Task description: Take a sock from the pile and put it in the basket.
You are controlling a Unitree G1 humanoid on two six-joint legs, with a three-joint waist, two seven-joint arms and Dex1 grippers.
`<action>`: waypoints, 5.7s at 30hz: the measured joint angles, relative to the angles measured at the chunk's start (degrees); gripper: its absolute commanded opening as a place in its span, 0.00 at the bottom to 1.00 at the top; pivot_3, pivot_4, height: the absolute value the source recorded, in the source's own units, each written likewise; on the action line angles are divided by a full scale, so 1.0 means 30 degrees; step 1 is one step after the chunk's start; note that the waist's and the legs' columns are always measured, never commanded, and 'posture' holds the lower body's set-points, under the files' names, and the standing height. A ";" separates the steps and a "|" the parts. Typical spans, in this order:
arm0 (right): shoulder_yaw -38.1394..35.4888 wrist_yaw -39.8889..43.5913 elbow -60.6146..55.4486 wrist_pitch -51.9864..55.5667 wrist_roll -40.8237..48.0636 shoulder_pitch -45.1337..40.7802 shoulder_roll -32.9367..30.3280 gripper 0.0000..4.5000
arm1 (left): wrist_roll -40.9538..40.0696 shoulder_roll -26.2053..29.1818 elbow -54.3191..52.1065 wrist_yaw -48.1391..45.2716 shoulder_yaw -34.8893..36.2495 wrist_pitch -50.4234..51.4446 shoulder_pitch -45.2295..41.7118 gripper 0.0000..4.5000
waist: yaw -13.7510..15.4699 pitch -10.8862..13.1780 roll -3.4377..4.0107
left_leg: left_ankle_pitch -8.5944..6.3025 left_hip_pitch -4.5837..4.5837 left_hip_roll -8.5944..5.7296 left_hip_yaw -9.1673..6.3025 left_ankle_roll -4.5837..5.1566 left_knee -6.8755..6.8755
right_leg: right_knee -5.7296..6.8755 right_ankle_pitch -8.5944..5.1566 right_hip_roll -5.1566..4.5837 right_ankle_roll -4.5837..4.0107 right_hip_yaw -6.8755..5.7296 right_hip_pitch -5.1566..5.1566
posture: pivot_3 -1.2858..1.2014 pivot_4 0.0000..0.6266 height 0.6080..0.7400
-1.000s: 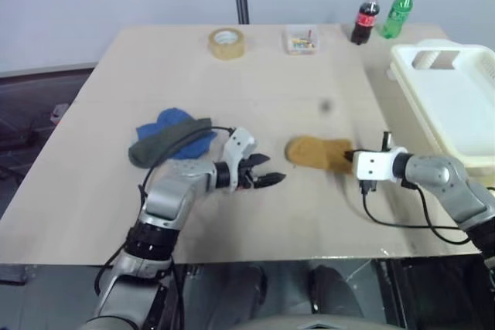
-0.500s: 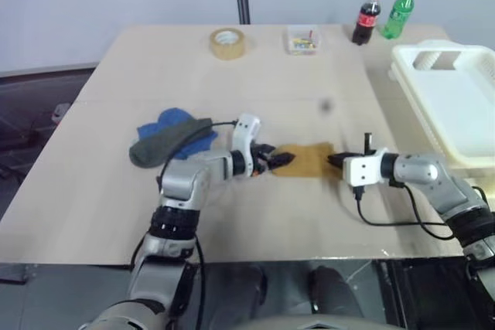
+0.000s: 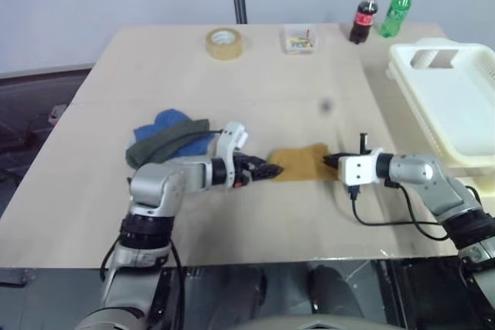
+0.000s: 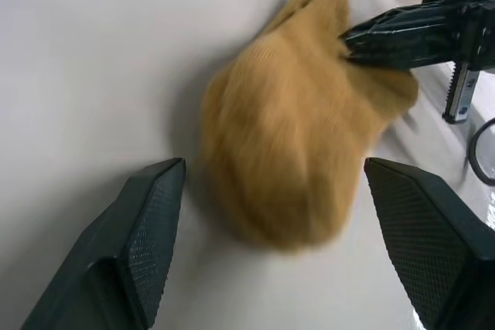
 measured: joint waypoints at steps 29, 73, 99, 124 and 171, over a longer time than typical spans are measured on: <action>-0.0710 0.0097 -0.3639 0.3348 0.0312 0.1775 0.0622 0.01 | 0.0489 -0.0894 0.1838 -0.4375 -0.4761 -0.6099 -0.1930 0.88 | 0.0207 0.0003 -0.0001 | 0.0003 -0.0124 -0.0026 0.0006 -0.0002 -0.0024 | -0.0013 0.0000 -0.0034 -0.0003 -0.0003 -0.0117 | 0.52 0.24 1.00; -0.4315 -0.5299 -1.0480 2.4444 0.7900 0.2644 0.5825 0.97 | 0.8729 0.0664 0.5668 -0.4847 -0.4745 -2.5847 -0.0429 0.88 | 0.0196 -0.0069 0.0031 | 0.0004 -0.0216 -0.0060 0.0017 0.0009 -0.0079 | -0.0023 0.0008 -0.0088 -0.0012 0.0018 -0.0244 | 0.52 0.24 1.00; -0.9310 -0.6082 -0.8426 2.3534 1.2094 0.0702 0.7059 0.02 | 0.3005 0.0889 -0.2324 -0.4724 -0.3179 -1.6614 0.2944 0.88 | 0.0221 -0.0045 0.0094 | -0.0029 -0.0156 -0.0024 0.0025 0.0072 -0.0073 | 0.0019 0.0027 -0.0033 -0.0032 0.0027 -0.0213 | 0.52 0.24 1.00; -0.9927 -0.4933 0.9887 2.2928 0.8000 -1.2544 -0.3687 0.02 | 0.3690 -0.2892 -0.1664 -0.0172 -0.2993 -1.6084 -0.0459 0.88 | 0.0039 0.0001 0.0127 | -0.0010 -0.0207 0.0008 0.0324 0.0043 -0.0159 | -0.0041 0.0019 -0.0034 -0.0037 0.0233 -0.0315 | 0.52 0.24 1.00; -0.7568 -0.2818 -1.2284 1.7330 1.1036 0.5370 0.0361 0.97 | 0.2787 0.3857 -0.2043 -0.0724 0.4287 -1.6363 0.5296 1.00 | -0.0181 0.0019 0.0106 | -0.0061 -0.0150 0.0047 0.0335 0.0110 -0.0099 | 0.0024 0.0038 0.0016 -0.0009 0.0300 -0.0308 | 0.52 0.24 1.00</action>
